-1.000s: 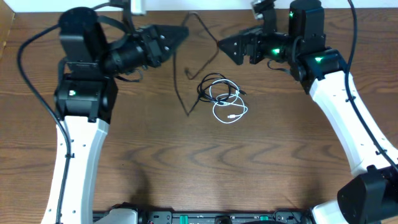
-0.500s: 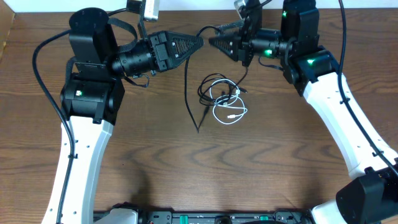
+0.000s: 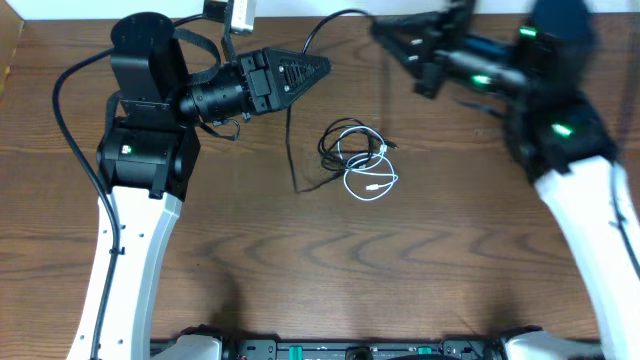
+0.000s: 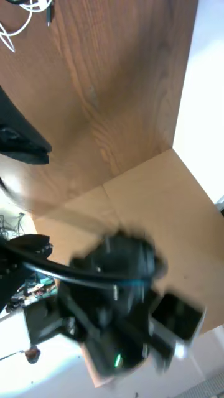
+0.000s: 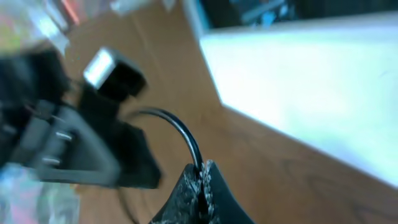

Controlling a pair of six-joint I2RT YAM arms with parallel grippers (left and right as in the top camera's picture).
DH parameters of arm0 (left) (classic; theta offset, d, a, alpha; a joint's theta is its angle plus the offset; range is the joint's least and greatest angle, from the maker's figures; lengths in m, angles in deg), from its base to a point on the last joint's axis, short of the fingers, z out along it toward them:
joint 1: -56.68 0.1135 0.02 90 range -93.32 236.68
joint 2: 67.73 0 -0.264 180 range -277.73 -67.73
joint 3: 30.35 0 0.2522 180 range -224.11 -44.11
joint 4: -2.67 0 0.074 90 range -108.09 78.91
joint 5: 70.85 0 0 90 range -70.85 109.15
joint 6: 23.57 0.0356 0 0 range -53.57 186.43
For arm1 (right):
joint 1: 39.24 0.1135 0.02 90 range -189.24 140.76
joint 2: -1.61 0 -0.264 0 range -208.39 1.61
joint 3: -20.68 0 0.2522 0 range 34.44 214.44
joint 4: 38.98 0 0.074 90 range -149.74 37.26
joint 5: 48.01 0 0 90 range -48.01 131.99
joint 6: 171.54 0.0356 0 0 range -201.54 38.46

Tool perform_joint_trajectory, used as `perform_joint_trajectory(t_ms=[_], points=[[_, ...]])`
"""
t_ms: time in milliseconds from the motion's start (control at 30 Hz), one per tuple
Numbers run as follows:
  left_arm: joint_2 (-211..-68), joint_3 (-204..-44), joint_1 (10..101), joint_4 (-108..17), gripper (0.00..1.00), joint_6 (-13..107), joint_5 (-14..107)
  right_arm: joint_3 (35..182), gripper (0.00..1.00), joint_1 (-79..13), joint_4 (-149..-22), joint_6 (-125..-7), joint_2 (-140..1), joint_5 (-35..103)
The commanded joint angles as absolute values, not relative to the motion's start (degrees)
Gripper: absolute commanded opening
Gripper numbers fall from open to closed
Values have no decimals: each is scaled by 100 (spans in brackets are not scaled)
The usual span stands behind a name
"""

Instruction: Untangle cables

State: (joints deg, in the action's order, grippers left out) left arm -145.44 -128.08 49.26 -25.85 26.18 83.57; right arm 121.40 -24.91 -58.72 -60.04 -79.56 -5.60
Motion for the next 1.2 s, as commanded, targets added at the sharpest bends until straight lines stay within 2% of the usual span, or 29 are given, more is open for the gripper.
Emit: perform_joint_trajectory(t_ms=[0, 133, 233, 467, 600, 733, 767, 900, 967, 1100, 1167], points=[[-14466, -12878, 4921, -2557, 47, 2672, 8471, 12254, 1, -3031, -5920, -5340, -7274, -285], [-14466, -12878, 4921, -2555, 48, 2692, 8471, 12254, 1, -4014, -6126, -4925, -6787, -226], [-14466, -12875, 4921, -2559, 49, 2804, 8471, 12254, 1, -5310, -6541, -4739, -6505, -143], [-14477, -12875, 4921, -2603, 49, 3105, 8434, 12254, 1, -7260, -7291, -4730, -6765, -71], [-14479, -12875, 4921, -2904, 49, 3451, 8193, 12252, 1, -7557, -7739, -4872, -7084, -468], [-14479, -12875, 4928, -3975, 49, 4102, 6781, 12252, 2, -7218, -8641, -5626, -7449, -790], [-14479, -12875, 4928, -4270, 49, 4139, 6303, 12252, 5, -7122, -8845, -5777, -7499, -785], [-14479, -12875, 4926, -5293, 49, 4152, 4460, 12252, 41, -6502, -10053, -6664, -7733, -497], [-14479, -12875, 4926, -5560, 49, 4296, 4086, 12252, 53, -6148, -10622, -6905, -7818, 28], [-14479, -12875, 4926, -6087, 49, 4375, 3463, 12252, 68, -5256, -11957, -7244, -7899, 1645], [-14479, -12875, 4926, -6238, 49, 4375, 3278, 12252, 72, -4967, -12456, -7241, -7901, 2104]])
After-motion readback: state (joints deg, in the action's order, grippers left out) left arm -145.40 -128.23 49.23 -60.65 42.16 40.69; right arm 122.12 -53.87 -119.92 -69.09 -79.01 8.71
